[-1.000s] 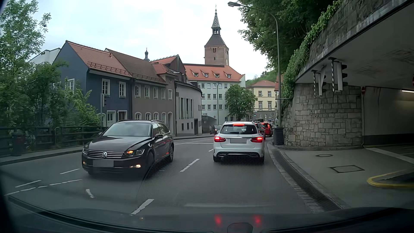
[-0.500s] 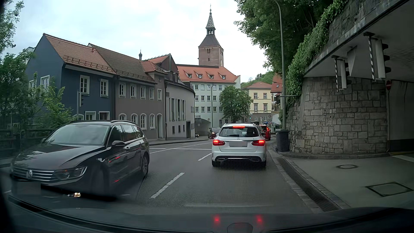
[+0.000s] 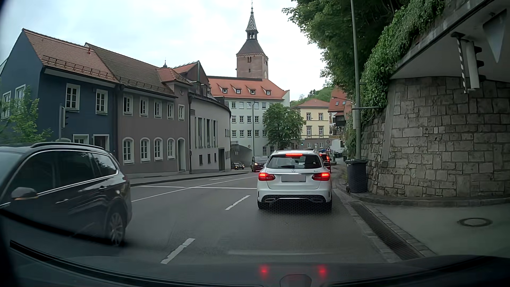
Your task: Follow the waypoints while adhering to traffic rules and regulations
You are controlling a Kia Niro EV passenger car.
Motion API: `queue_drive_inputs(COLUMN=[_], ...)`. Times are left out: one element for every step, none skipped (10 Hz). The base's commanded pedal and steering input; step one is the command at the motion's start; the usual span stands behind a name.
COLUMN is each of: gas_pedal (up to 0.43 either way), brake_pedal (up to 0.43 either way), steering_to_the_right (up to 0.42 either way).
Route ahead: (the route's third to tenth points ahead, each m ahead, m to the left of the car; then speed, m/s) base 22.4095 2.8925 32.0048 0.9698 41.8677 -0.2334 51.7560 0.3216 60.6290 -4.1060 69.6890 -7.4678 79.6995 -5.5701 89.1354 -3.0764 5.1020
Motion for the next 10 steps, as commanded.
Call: queue_drive_inputs(gas_pedal=[0.0,0.0,0.0,0.0,0.0,0.0,0.0,0.0,0.0,0.0], brake_pedal=[0.201,0.226,0.238,0.244,0.256,0.262,0.268,0.268,0.268,0.274], steering_to_the_right=[0.036,0.036,0.037,0.037,0.037,0.037,0.037,0.037,0.037,0.039])
